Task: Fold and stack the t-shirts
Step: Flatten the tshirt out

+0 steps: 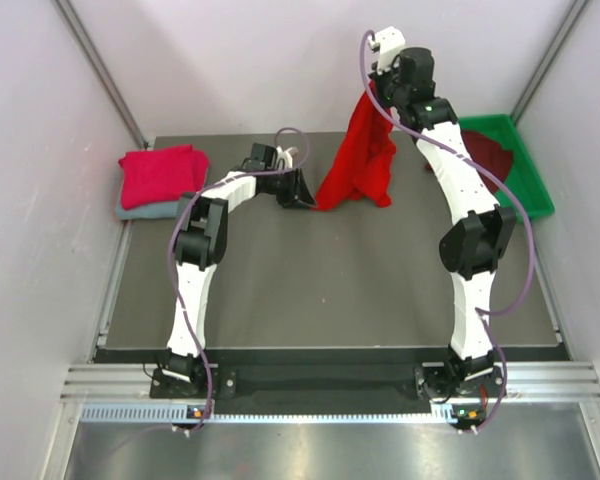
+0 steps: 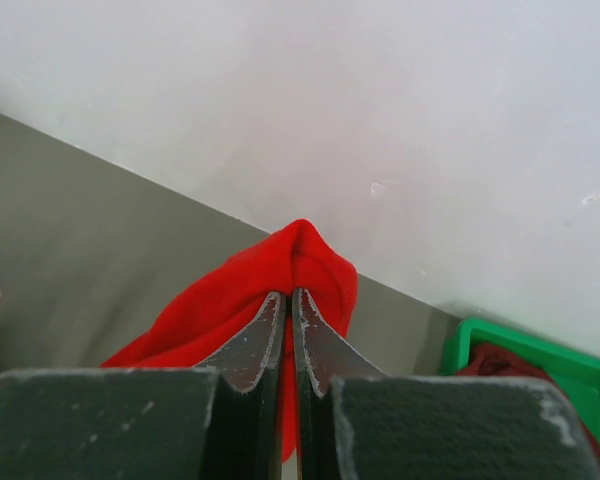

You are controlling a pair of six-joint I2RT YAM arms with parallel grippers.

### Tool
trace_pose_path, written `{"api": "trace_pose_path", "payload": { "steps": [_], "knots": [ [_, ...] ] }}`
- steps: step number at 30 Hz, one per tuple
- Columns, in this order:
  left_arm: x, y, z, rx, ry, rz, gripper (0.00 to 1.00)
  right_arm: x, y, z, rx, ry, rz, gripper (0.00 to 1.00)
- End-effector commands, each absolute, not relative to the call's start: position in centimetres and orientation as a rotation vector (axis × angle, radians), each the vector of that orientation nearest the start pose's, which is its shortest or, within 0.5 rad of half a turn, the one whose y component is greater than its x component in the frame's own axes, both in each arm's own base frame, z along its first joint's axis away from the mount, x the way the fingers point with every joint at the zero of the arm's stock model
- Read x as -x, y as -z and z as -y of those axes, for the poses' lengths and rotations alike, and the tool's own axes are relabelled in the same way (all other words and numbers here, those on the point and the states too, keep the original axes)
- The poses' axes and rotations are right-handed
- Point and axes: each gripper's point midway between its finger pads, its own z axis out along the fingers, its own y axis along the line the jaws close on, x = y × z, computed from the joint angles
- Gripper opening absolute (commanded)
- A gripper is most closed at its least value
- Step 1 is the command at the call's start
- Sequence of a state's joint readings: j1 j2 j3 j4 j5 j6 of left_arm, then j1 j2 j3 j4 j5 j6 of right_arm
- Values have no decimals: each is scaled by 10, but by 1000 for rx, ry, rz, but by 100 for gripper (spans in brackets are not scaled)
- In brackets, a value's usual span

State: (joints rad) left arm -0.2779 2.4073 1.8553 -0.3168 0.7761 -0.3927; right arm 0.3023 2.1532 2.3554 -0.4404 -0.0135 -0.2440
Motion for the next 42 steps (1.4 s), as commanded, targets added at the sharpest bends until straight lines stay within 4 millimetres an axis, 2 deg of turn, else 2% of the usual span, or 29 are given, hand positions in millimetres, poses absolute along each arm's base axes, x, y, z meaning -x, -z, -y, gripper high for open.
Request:
{"api": "trace_pose_path", "payload": {
  "steps": [1, 3, 6, 11, 14, 15, 16, 17, 18, 19, 20, 21, 22, 23, 24, 25, 26, 28, 29, 31, 32, 33, 35, 37, 38, 39, 40, 41, 42],
  "knots": [
    [-497, -57, 285, -289, 1270, -2401, 31, -583, -410, -181, 478, -46, -1590, 0],
    [-496, -70, 285, -303, 1287, -2376, 24, -583, -409, -176, 461, -23, -1596, 0],
    [-496, -86, 283, -311, 1291, -2346, 0, -584, -407, -176, 460, -23, -1601, 0],
    [-498, -109, 272, -332, 1273, -2305, 0, -585, -408, -177, 460, -17, -1596, 0],
    [-496, -133, 257, -375, 1216, -2274, 0, -577, -420, -167, 439, 21, -1585, 0],
    [-497, -151, 250, -392, 1192, -2243, 0, -575, -417, -162, 427, 43, -1599, 0],
    [-492, -156, 244, -392, 1172, -2258, 0, -572, -420, -160, 432, 55, -1595, 0],
    [-491, -163, 239, -436, 1130, -2239, 0, -560, -435, -154, 425, 62, -1573, 0],
    [-488, -181, 233, -460, 1099, -2212, 0, -557, -425, -153, 441, 63, -1597, 0],
    [-487, -188, 227, -478, 1061, -2206, 0, -550, -427, -152, 449, 69, -1598, 0],
    [-477, -200, 222, -537, 1029, -2203, 0, -536, -442, -146, 440, 69, -1577, 0],
    [-474, -208, 218, -564, 1009, -2195, 0, -531, -431, -144, 452, 73, -1605, 0],
    [-471, -213, 213, -579, 982, -2194, 0, -524, -431, -141, 458, 77, -1610, 0],
    [-463, -225, 207, -629, 941, -2177, 0, -509, -448, -136, 450, 79, -1582, 0],
    [-461, -231, 203, -639, 916, -2168, 0, -503, -439, -133, 454, 86, -1604, 0],
    [-457, -239, 200, -646, 899, -2156, 0, -496, -441, -130, 460, 94, -1600, 0],
    [-451, -254, 196, -663, 873, -2126, 0, -482, -457, -124, 450, 97, -1571, 0],
    [-442, -270, 192, -667, 861, -2103, 0, -472, -455, -118, 438, 87, -1582, 0],
    [-432, -287, 189, -670, 850, -2069, 0, -458, -468, -112, 420, 79, -1560, 0],
    [-420, -304, 188, -678, 847, -2035, 0, -444, -463, -108, 428, 47, -1577, 0],
    [-408, -320, 186, -678, 835, -2003, 0, -426, -478, -104, 422, 40, -1544, 0],
    [-402, -325, 184, -678, 827, -1998, 0, -419, -467, -105, 441, 27, -1563, 0],
    [-381, -344, 178, -698, 787, -1954, 0, -391, -472, -103, 453, -12, -1546, 0],
    [-366, -353, 171, -703, 742, -1940, 0, -370, -469, -104, 455, -62, -1553, 0],
    [-351, -368, 167, -731, 710, -1891, 0, -349, -481, -101, 450, -77, -1517, 0],
    [-343, -376, 164, -737, 692, -1871, 0, -340, -471, -100, 456, -90, -1536, 0],
    [-338, -383, 162, -733, 673, -1857, 0, -331, -472, -99, 450, -106, -1530, 0],
    [-324, -399, 158, -736, 651, -1814, 0, -310, -483, -94, 445, -115, -1489, 0],
    [-318, -406, 156, -733, 636, -1792, 0, -303, -478, -93, 455, -126, -1491, 0]
  ]
}}
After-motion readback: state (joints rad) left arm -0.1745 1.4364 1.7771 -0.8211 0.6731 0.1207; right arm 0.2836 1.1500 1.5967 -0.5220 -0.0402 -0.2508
